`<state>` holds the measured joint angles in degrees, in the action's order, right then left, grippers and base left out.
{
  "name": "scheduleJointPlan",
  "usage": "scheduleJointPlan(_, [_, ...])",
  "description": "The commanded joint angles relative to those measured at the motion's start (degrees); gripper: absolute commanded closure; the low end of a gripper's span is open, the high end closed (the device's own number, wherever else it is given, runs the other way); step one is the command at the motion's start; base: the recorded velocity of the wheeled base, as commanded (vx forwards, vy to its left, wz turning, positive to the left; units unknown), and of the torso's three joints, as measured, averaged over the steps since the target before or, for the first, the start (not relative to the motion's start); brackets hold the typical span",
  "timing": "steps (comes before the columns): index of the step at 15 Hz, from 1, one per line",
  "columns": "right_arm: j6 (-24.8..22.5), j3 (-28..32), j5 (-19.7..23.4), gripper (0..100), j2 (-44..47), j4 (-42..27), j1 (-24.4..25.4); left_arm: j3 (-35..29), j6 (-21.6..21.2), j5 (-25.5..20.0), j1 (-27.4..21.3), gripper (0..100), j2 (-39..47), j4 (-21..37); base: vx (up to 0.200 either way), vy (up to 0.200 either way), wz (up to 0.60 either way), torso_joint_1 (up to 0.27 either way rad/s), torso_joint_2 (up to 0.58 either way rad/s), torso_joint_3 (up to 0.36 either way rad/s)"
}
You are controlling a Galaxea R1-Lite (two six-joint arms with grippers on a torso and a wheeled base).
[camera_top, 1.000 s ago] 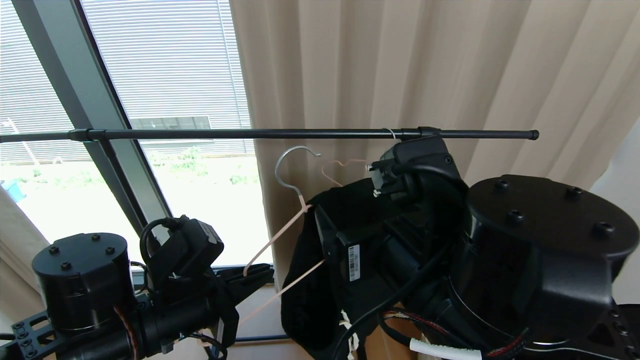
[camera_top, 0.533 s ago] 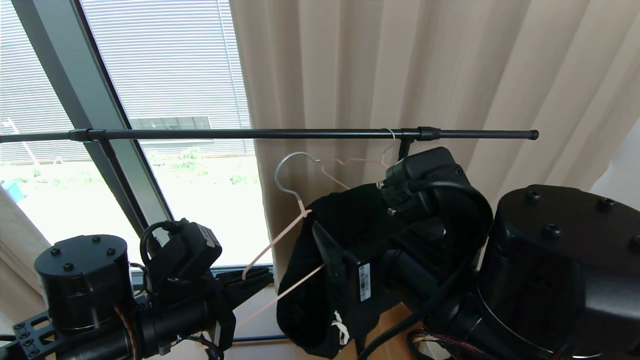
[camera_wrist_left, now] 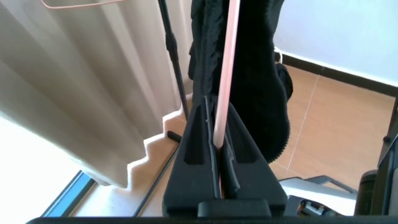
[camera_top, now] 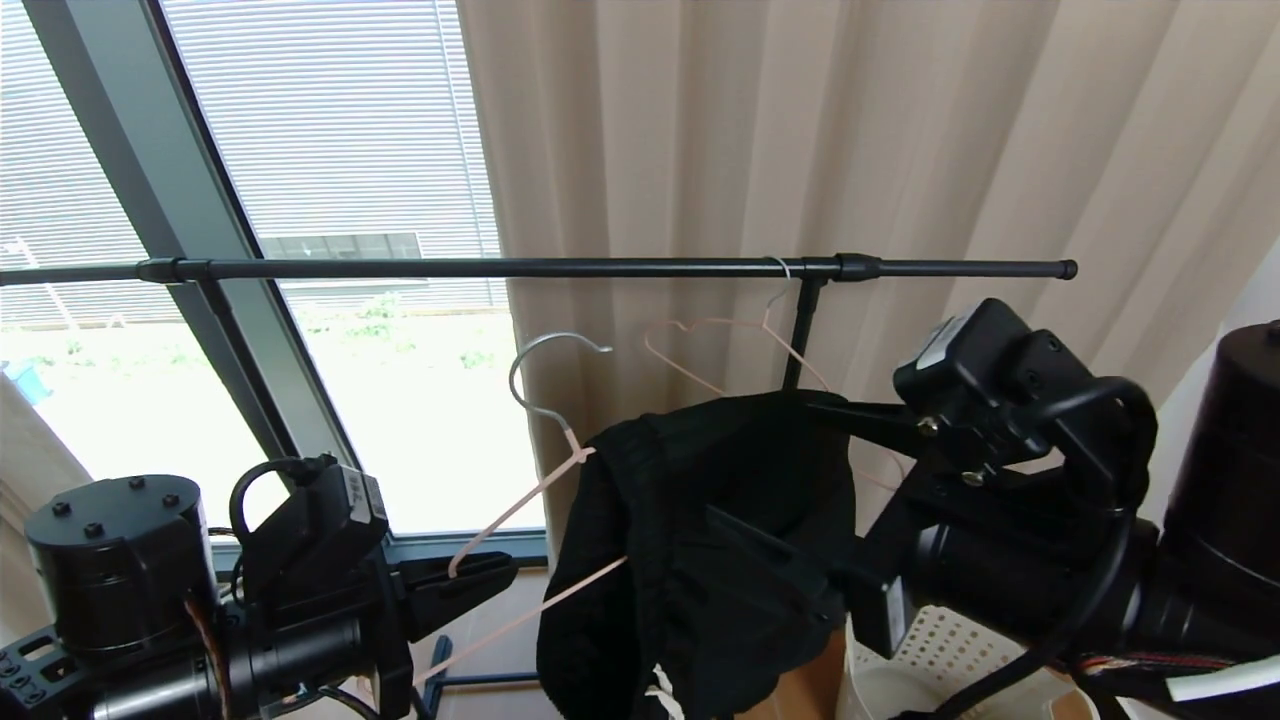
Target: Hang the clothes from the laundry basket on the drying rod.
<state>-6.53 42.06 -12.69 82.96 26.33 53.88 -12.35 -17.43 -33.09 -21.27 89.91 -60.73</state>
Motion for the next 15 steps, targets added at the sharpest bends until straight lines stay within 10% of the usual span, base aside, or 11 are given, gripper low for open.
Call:
scheduleJointPlan(1, [-0.3, 1.8, 4.4, 0, -6.1, -4.4, -3.3, 1.0, -1.8, -1.8, 2.2, 100, 0.0, 0.0, 0.000, 0.000, 0.00, 0.000, 0.00, 0.000])
scheduleJointPlan(6, [-3.3, 9.4, 25.4, 0, -10.5, -25.5, -15.0, 2.5, -4.9, -6.9, 3.0, 100, 0.1, 0.0, 0.000, 0.000, 0.00, 0.000, 0.00, 0.000])
scheduleJointPlan(15, [-24.8, 17.0, 41.4, 0, -4.2, -44.0, -22.2, 5.4, -10.9, -10.0, 2.8, 100, -0.2, 0.1, 0.000, 0.000, 0.00, 0.000, 0.00, 0.000])
